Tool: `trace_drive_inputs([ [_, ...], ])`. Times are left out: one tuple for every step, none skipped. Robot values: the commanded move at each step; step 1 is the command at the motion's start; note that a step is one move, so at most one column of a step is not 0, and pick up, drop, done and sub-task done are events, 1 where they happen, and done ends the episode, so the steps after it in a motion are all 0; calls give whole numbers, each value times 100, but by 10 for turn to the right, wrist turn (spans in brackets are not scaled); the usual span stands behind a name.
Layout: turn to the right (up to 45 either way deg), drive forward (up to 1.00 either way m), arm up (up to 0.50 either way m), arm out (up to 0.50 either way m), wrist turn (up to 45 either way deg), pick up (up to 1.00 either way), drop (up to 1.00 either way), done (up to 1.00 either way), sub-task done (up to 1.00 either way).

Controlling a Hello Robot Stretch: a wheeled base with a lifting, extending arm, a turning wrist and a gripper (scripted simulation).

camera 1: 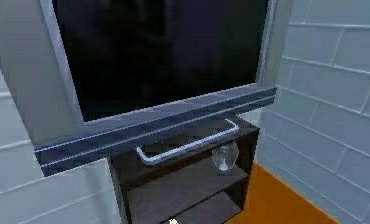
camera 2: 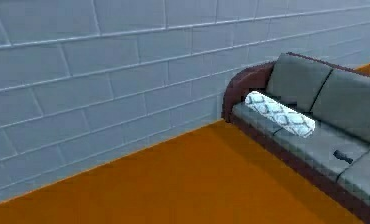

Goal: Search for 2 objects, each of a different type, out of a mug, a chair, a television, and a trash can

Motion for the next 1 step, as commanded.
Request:
trace_drive_inputs([
  [450, 0, 0, 0, 0, 0, 0, 0, 0],
])
